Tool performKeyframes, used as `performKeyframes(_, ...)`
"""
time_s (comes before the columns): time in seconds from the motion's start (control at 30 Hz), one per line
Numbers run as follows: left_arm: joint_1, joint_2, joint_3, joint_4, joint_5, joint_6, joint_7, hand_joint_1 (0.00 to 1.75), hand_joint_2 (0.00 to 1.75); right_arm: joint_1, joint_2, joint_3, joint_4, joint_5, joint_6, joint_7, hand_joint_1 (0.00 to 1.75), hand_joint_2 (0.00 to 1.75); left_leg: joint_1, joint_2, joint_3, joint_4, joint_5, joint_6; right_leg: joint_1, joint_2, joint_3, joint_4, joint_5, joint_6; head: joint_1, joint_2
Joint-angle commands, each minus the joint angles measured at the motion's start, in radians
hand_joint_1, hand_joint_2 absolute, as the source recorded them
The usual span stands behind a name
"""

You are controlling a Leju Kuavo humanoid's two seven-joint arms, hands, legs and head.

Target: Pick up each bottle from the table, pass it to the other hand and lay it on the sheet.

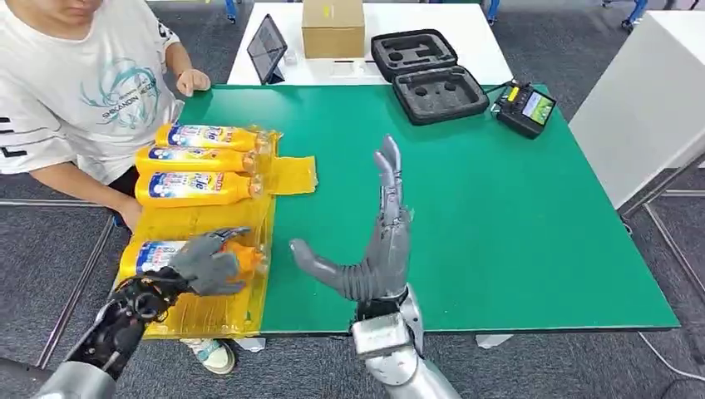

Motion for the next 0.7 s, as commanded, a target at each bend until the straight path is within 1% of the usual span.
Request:
performKeyframes(0.03, 0.121, -0.035, 0.052, -0.033, 0.197, -0.201, 0.06, 0.0, 0.0, -0.034, -0.03, 0.013, 0.097, -0.019, -0.002, 0.001, 0.0, 1.75, 0.0, 0.003, 0.005, -0.002, -0.001, 0.0, 0.0, 0.005, 0.004, -0.002, 0.0, 0.0, 0.0, 0.0)
performKeyframes(0.07, 0.119, -0.041, 0.058, -0.038, 0.238, -0.212, 0.07, 0.0, 0.0, -0.031, -0.027, 0.01, 0.101, -0.009, -0.002, 0.001, 0.0, 1.75, 0.0, 0.005, 0.006, -0.003, -0.001, -0.001, 0.0, 0.007, 0.004, -0.003, 0.001, -0.001, 0.001, 0.0)
performKeyframes(0.1, 0.098, -0.065, 0.089, -0.001, 0.327, -0.262, 0.114, 0.0, 0.0, -0.027, -0.024, 0.004, 0.104, -0.004, -0.002, 0.001, 0.0, 1.75, 0.0, 0.003, 0.005, -0.002, -0.001, -0.001, 0.0, 0.005, 0.004, -0.002, 0.001, -0.001, 0.001, 0.0)
performKeyframes(0.13, 0.095, -0.067, 0.093, -0.001, 0.337, -0.26, 0.118, 0.0, 0.0, -0.026, -0.024, 0.006, 0.106, -0.005, -0.002, 0.001, 0.0, 1.75, 0.0, 0.004, 0.006, -0.003, -0.002, -0.001, 0.0, 0.006, 0.005, -0.003, 0.001, -0.001, 0.0, 0.0)
performKeyframes(0.17, 0.09, -0.075, 0.101, 0.001, 0.347, -0.252, 0.121, 0.0, 0.0, -0.024, -0.025, 0.006, 0.111, -0.005, -0.002, 0.001, 0.0, 1.75, 0.0, 0.002, 0.004, -0.002, -0.001, 0.0, 0.0, 0.004, 0.003, -0.002, 0.0, -0.001, 0.001, 0.0)
performKeyframes(0.2, 0.082, -0.079, 0.105, 0.012, 0.379, -0.247, 0.133, 0.0, 0.0, -0.023, -0.022, 0.001, 0.113, 0.004, -0.002, 0.001, 0.0, 1.75, 0.0, 0.002, 0.006, -0.002, -0.002, -0.001, 0.001, 0.004, 0.004, -0.003, 0.001, -0.001, 0.0, 0.0)
performKeyframes(0.23, 0.075, -0.094, 0.138, 0.027, 0.43, -0.231, 0.138, 0.0, 0.0, -0.017, -0.024, 0.002, 0.114, 0.006, -0.002, 0.001, 0.0, 1.75, -0.001, 0.001, 0.005, -0.002, -0.001, 0.0, 0.0, 0.002, 0.004, -0.002, 0.0, -0.001, 0.0, 0.0)
performKeyframes(0.37, 0.073, -0.097, 0.146, 0.028, 0.436, -0.218, 0.139, 0.0, 0.0, -0.016, -0.025, 0.004, 0.117, 0.004, -0.002, 0.001, 0.0, 1.75, 0.001, 0.002, 0.004, -0.002, -0.002, -0.001, 0.001, 0.004, 0.002, -0.002, 0.0, -0.001, 0.0, 0.0)
performKeyframes(0.43, 0.065, -0.137, 0.225, 0.031, 0.541, -0.116, 0.091, 0.0, 0.0, -0.014, -0.038, 0.026, 0.133, -0.005, -0.002, 0.001, 0.0, 1.75, 0.001, 0.002, 0.003, -0.001, -0.002, -0.001, 0.002, 0.003, 0.001, -0.002, 0.0, -0.001, 0.0, 0.0)
performKeyframes(0.47, 0.066, -0.161, 0.267, 0.001, 0.546, 0.064, 0.022, 0.0, 1.75, -0.029, -0.058, 0.063, 0.179, -0.007, -0.002, 0.001, 0.0, 1.75, 0.002, 0.002, 0.004, -0.002, -0.002, -0.001, 0.002, 0.003, 0.002, -0.003, 0.0, -0.001, 0.0, 0.0)
performKeyframes(0.5, 0.066, -0.17, 0.275, -0.028, 0.509, 0.19, -0.054, 0.0, 1.75, -0.029, -0.059, 0.066, 0.181, -0.007, -0.002, 0.001, 0.0, 1.75, 0.002, 0.002, 0.004, -0.002, -0.002, -0.001, 0.002, 0.003, 0.002, -0.003, 0.0, -0.001, 0.0, 0.0)
performKeyframes(0.53, 0.063, -0.183, 0.287, -0.073, 0.487, 0.349, -0.131, 0.0, 1.75, -0.036, -0.07, 0.096, 0.201, -0.012, 0.0, 0.001, 0.0, 1.75, 0.002, 0.002, 0.003, -0.001, -0.002, -0.001, 0.002, 0.003, 0.001, -0.003, 0.0, -0.001, 0.0, 0.0)
performKeyframes(0.57, 0.075, -0.185, 0.3, -0.137, 0.507, 0.448, -0.189, 0.0, 1.75, -0.048, -0.078, 0.124, 0.21, -0.032, -0.002, 0.001, 0.0, 1.75, 0.002, 0.002, 0.003, -0.001, -0.002, -0.001, 0.003, 0.003, 0.002, -0.003, 0.0, -0.001, 0.001, 0.0)
performKeyframes(0.6, 0.085, -0.18, 0.297, -0.183, 0.489, 0.501, -0.202, 0.0, 1.75, -0.051, -0.075, 0.122, 0.215, -0.025, -0.002, 0.001, 0.0, 1.75, 0.002, 0.002, 0.001, 0.0, -0.002, -0.001, 0.003, 0.003, 0.0, -0.002, 0.0, -0.001, 0.0, 0.0)
performKeyframes(0.67, 0.101, -0.177, 0.305, -0.227, 0.56, 0.485, -0.202, 0.0, 1.75, -0.06, -0.07, 0.129, 0.228, -0.036, -0.002, 0.001, 0.0, 1.75, 0.003, 0.006, -0.001, 0.002, -0.003, -0.001, 0.003, 0.006, -0.003, 0.0, 0.0, -0.001, 0.0, 0.0)
performKeyframes(0.7, 0.101, -0.177, 0.305, -0.227, 0.56, 0.485, -0.202, 0.0, 1.75, -0.06, -0.07, 0.129, 0.228, -0.036, -0.002, 0.001, 0.0, 1.75, 0.002, 0.005, -0.003, 0.001, -0.002, -0.001, 0.003, 0.005, -0.005, 0.0, 0.0, -0.001, 0.0, 0.0)
